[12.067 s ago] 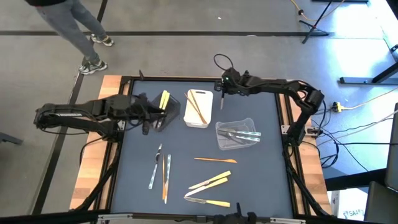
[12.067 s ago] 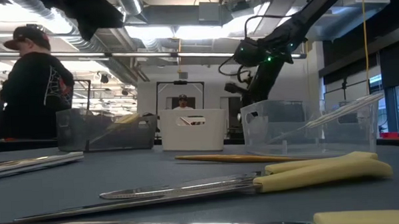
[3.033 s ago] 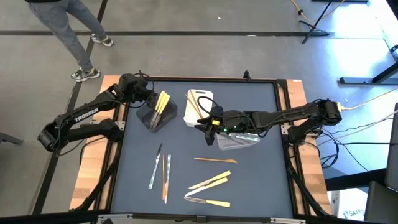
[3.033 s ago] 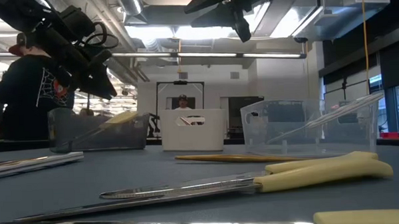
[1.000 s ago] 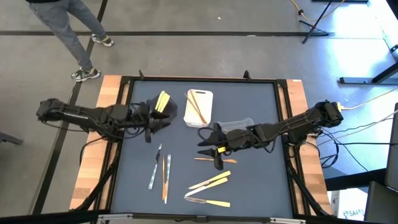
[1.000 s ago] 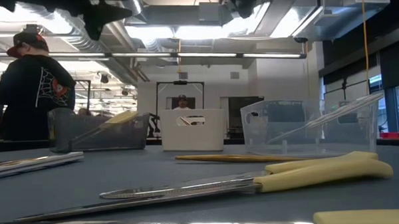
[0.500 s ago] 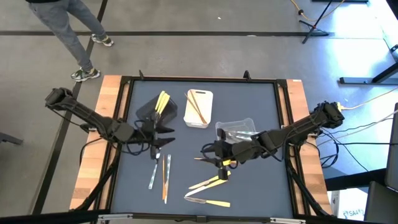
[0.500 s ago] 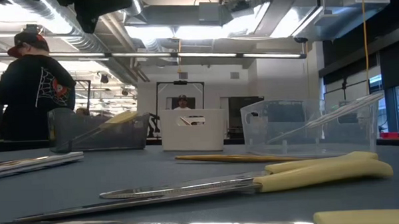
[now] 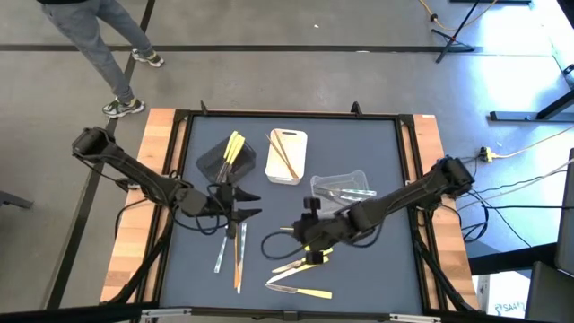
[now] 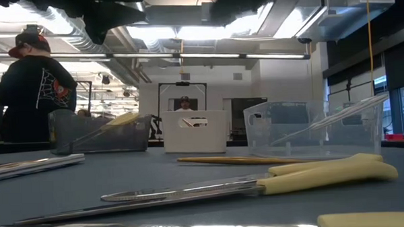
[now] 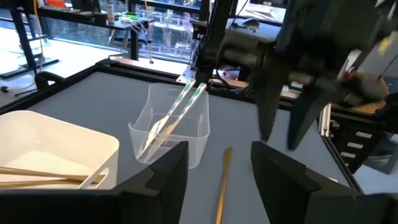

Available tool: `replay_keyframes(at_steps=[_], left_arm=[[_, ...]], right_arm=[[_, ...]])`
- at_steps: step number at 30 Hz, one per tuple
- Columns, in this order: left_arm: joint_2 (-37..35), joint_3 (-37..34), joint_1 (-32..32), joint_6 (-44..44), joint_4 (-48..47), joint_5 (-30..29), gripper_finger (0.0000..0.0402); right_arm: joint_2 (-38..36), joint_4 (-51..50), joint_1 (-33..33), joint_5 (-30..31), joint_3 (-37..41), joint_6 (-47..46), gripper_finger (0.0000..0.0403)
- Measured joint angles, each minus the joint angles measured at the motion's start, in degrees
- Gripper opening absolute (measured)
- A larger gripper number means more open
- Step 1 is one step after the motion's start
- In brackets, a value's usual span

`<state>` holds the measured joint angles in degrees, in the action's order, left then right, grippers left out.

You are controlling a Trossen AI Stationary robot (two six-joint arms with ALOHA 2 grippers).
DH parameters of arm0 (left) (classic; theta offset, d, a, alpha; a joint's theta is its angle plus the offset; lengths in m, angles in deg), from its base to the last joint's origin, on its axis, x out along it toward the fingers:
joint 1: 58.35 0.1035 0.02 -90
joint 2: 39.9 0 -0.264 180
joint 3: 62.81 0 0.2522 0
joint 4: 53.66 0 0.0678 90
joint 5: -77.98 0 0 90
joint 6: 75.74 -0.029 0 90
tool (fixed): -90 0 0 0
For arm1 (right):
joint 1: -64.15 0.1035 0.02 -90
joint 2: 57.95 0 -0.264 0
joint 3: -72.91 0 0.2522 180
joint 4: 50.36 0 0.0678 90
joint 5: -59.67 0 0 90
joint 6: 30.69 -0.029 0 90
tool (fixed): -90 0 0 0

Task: Sort silverware by color (type)
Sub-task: Put the right gold knife into the white bin

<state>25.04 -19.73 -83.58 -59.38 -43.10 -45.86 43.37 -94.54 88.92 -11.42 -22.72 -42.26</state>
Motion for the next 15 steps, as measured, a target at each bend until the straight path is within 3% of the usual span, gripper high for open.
replay_keyframes(at_steps=[15], left_arm=[[0.4, 0.0, 0.0, 0.0, 0.9, 0.0, 0.0169]], right_arm=[[11.0, -2.1, -0.7, -1.6, 0.0, 1.5, 0.0124]])
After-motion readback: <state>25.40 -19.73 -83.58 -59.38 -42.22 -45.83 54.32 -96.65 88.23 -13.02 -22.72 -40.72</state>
